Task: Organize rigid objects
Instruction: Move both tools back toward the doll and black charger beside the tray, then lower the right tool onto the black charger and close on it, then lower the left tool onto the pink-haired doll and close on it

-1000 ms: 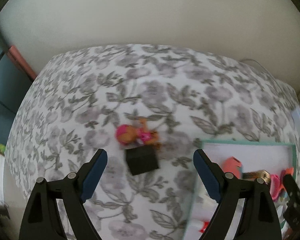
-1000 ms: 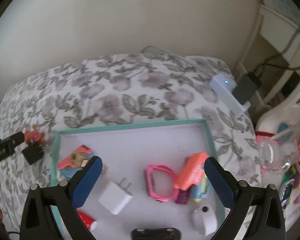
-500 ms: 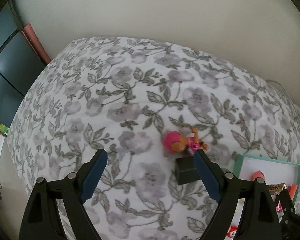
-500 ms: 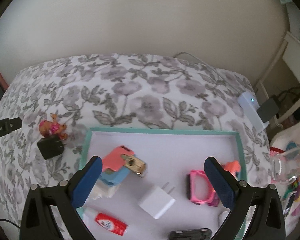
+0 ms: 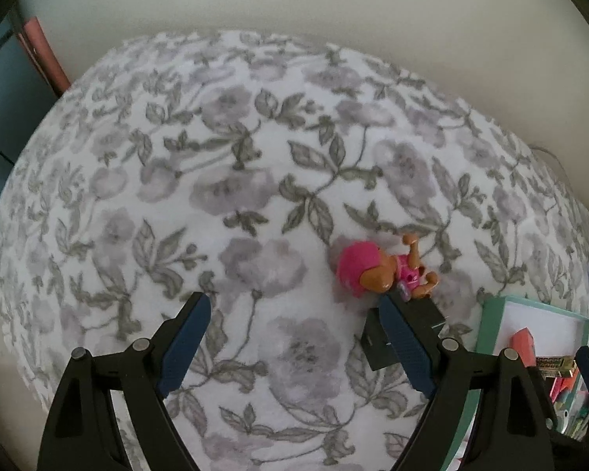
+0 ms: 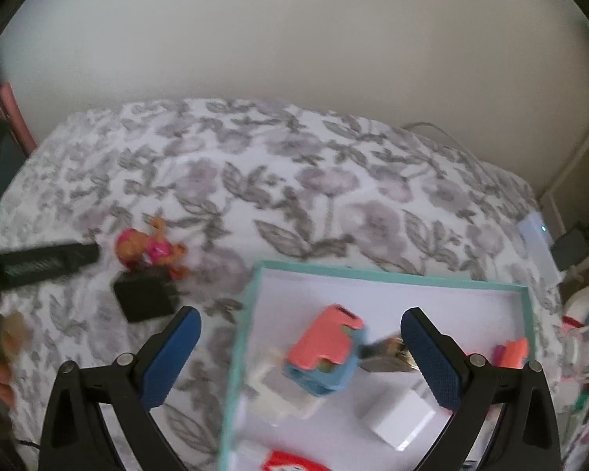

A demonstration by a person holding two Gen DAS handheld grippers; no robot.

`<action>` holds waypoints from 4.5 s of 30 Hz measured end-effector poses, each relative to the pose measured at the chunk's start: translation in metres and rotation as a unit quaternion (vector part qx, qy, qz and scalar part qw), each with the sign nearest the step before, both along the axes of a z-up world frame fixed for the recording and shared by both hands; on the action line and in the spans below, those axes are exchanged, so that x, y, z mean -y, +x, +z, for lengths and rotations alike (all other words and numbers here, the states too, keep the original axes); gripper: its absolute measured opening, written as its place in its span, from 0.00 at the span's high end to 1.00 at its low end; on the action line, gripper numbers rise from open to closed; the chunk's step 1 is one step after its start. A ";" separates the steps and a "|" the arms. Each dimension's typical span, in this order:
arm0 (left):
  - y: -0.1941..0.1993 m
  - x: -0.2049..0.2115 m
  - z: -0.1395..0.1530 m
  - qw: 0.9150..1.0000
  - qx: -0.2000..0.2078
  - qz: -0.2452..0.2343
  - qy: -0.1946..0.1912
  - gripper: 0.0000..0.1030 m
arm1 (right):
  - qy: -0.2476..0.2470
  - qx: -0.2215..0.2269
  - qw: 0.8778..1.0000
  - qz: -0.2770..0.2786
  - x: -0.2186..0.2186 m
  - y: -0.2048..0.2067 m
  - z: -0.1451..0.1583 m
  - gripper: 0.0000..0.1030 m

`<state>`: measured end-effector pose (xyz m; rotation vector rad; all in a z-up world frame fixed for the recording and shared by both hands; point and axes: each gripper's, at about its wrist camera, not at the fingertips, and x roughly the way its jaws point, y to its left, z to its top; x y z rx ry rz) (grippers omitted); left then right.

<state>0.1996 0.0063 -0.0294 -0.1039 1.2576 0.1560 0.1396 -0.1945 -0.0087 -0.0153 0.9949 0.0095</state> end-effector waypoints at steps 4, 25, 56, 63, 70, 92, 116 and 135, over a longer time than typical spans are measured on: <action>-0.001 -0.009 -0.005 1.000 -0.007 0.015 0.009 0.14 | 0.009 0.015 1.000 0.020 -0.021 0.002 0.002 0.00; 0.000 -0.073 -0.031 0.996 -0.036 0.084 0.002 0.14 | 0.000 -0.020 0.996 0.084 -0.100 0.019 -0.057 0.00; 0.004 -0.057 -0.056 0.996 -0.051 0.067 0.015 0.14 | 0.032 -0.026 0.997 0.066 -0.099 0.038 -0.078 0.22; 0.005 -0.046 -0.056 0.997 -0.052 0.059 0.015 0.14 | 0.047 -0.029 0.996 0.064 -0.092 0.037 -0.076 0.32; 0.005 -0.031 -0.053 0.997 -0.047 0.055 0.016 0.14 | 0.056 -0.031 0.996 0.063 -0.087 0.036 -0.074 0.32; 0.010 0.007 -0.018 0.999 0.024 0.030 -0.030 0.14 | 0.098 -0.001 0.994 0.045 -0.050 0.029 -0.046 0.32; 0.022 0.054 -0.035 0.995 0.080 -0.010 -0.050 0.14 | 0.086 0.041 0.995 0.005 0.003 0.019 -0.015 0.32; 0.026 0.062 -0.050 0.997 0.071 -0.012 -0.015 0.36 | 0.092 0.026 0.995 0.010 0.005 0.019 -0.022 0.32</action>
